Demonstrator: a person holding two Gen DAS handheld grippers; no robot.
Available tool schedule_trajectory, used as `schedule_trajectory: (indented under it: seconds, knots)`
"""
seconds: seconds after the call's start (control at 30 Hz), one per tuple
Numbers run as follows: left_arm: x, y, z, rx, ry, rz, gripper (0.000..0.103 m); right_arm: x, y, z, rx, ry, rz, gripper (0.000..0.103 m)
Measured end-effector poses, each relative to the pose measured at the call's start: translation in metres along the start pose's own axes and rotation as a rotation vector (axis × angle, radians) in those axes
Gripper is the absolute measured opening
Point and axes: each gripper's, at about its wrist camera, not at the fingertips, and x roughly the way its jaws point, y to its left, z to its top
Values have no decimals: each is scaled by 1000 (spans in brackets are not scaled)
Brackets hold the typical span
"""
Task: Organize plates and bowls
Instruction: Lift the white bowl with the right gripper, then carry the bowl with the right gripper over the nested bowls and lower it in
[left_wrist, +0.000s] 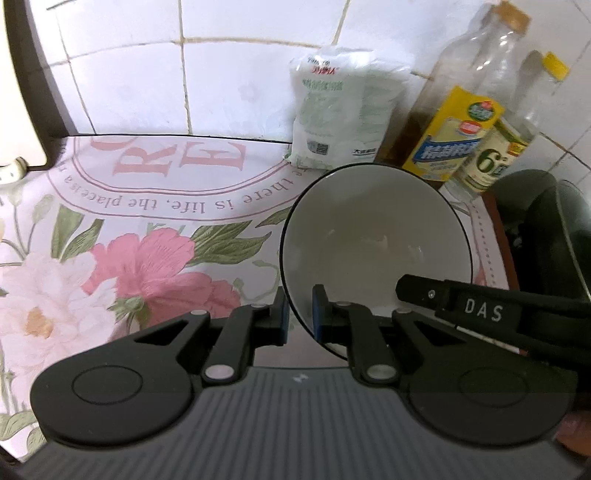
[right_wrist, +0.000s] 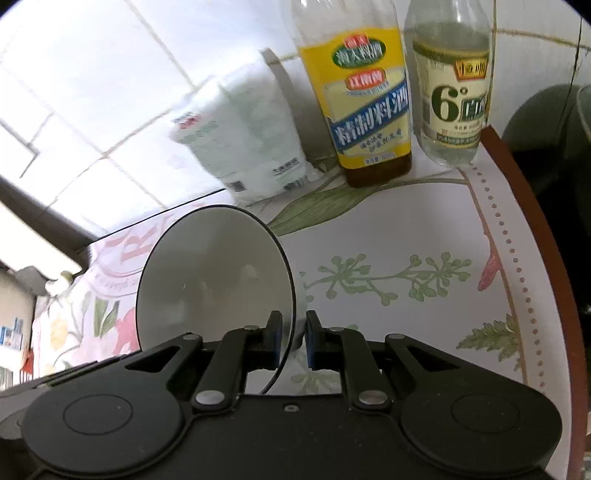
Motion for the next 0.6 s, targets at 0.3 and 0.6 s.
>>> schedule_trajectory:
  seconds: [0.3,0.6]
  knots:
    - [-62,-13,-28,40,-25,-41,12,-65,8,-32,-33,-53,17,16]
    - [-105,-33,-63,101,-58,-82,13,-112,-14,-64,15,-107,82,17]
